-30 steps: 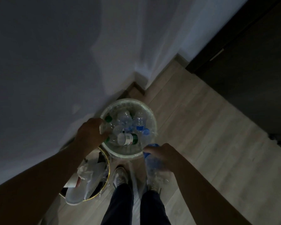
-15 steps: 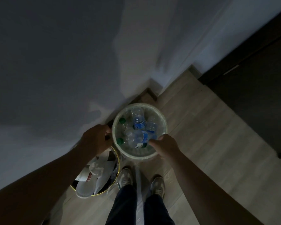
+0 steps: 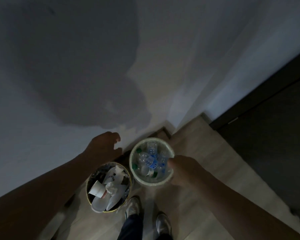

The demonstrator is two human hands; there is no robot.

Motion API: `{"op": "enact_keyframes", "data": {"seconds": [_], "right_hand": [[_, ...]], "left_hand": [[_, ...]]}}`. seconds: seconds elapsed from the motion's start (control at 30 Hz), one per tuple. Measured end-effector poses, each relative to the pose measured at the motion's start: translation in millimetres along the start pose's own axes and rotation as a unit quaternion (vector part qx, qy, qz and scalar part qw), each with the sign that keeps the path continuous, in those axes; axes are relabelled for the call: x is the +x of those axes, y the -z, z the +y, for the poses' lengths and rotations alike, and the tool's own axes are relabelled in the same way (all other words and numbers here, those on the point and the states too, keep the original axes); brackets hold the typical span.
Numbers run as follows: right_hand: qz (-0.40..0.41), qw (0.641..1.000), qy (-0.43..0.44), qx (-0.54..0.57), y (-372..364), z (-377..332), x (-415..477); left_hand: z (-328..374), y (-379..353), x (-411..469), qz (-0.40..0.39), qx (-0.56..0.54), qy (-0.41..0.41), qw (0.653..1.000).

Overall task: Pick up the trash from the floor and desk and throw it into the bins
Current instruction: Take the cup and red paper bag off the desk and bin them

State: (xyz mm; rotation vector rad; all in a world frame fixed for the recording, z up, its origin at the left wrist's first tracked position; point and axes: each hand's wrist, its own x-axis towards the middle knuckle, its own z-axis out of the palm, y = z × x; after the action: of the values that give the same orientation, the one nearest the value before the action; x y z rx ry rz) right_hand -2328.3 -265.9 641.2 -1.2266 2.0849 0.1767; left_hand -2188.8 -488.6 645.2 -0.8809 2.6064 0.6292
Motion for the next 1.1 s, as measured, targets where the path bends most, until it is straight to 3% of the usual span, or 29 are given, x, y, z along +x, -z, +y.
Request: {"op": "enact_keyframes", "data": {"seconds": [0.27, 0.5, 0.67, 0.8, 1.1], "right_hand": [[0.085, 0.989, 0.104, -0.062, 104, -21, -95], [0.147, 0.949, 0.256, -0.107, 208, -104, -165], [0.234, 0.881, 0.390, -0.129, 254, -218, -214], [0.259, 0.818, 0.498, -0.123, 259, -328, -266], [0.220, 0.678, 0.693, -0.109, 149, -552, -428]], "left_hand": [[52, 85, -133, 0.055, -0.010, 0.031, 0.998], [52, 171, -278, 0.189, -0.039, 0.105, 0.975], [27, 221, -398, 0.293, -0.011, 0.194, 0.936], [6, 234, -509, 0.355, -0.001, 0.272, 0.895], [-17, 184, -788, 0.423, 0.029, 0.446, 0.788]]}}
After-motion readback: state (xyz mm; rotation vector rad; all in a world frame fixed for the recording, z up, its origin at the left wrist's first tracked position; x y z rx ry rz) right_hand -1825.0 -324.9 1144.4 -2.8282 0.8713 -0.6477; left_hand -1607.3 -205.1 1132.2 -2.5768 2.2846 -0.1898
